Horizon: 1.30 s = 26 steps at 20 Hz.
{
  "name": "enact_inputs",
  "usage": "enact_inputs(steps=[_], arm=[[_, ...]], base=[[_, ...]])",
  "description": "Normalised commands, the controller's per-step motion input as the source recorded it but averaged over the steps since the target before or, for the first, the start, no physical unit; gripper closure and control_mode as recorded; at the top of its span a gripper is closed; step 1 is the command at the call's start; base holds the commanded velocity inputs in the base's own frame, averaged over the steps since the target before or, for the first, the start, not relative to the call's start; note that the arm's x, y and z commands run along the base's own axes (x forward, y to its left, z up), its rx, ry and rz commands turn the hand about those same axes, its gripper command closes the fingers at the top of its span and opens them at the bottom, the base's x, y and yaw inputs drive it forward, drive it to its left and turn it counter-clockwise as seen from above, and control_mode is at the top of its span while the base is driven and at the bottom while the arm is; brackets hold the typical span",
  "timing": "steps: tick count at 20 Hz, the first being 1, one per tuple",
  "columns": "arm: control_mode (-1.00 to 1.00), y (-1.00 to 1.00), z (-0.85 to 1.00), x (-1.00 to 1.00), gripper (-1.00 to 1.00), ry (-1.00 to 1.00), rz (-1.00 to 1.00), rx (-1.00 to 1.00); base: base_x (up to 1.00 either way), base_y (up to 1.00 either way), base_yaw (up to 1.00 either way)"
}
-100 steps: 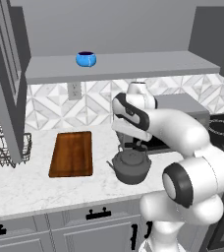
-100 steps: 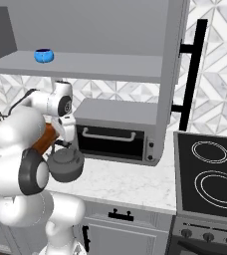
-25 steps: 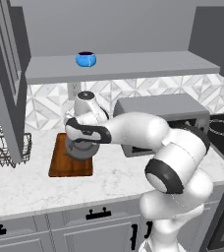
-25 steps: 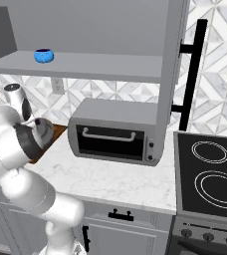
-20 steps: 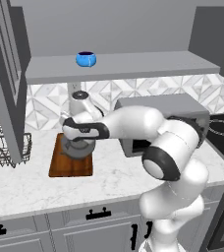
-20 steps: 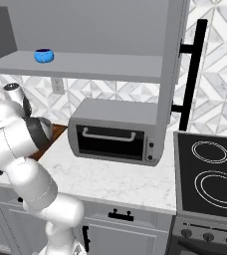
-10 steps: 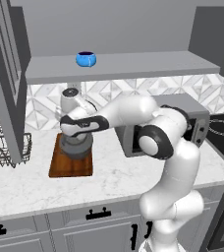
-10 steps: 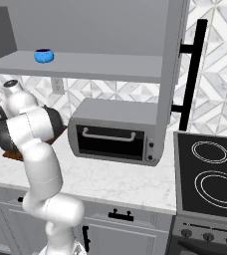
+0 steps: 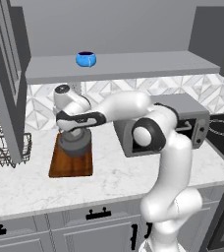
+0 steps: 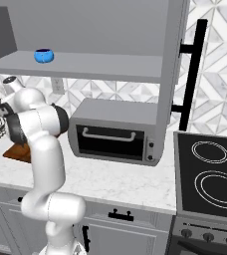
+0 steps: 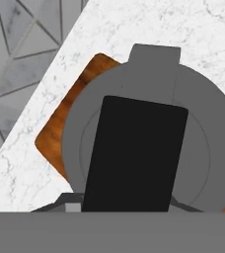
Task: Pick the kettle from the counter and place it on the tray. Then pick the mug from the cabinet and place it on the tray. Then close the cabinet doors.
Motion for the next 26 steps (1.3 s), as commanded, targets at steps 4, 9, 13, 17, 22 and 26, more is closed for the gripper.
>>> enact_inputs(steps=[4,9,13,17,22,26], arm=[[-1.00,0.00,0.00,0.26,1.00,0.00,-0.06,0.00],[-1.00,-0.01,0.00,0.28,1.00,0.00,-0.03,0.00],[-1.00,-0.03,0.00,0.19,1.00,0.00,-0.02,0.00],[-1.00,-0.04,0.01,0.12,1.00,0.00,-0.01,0.00],[-1.00,0.00,0.00,0.13,1.00,0.00,-0.01,0.05],[-1.00,0.00,0.00,0.08,1.00,0.00,0.00,0.10]], base=[[0.00,0.00,0.00],[0.00,0.00,0.00],[0.00,0.00,0.00],[0.00,0.00,0.00],[0.00,0.00,0.00],[0.00,0.00,0.00]])
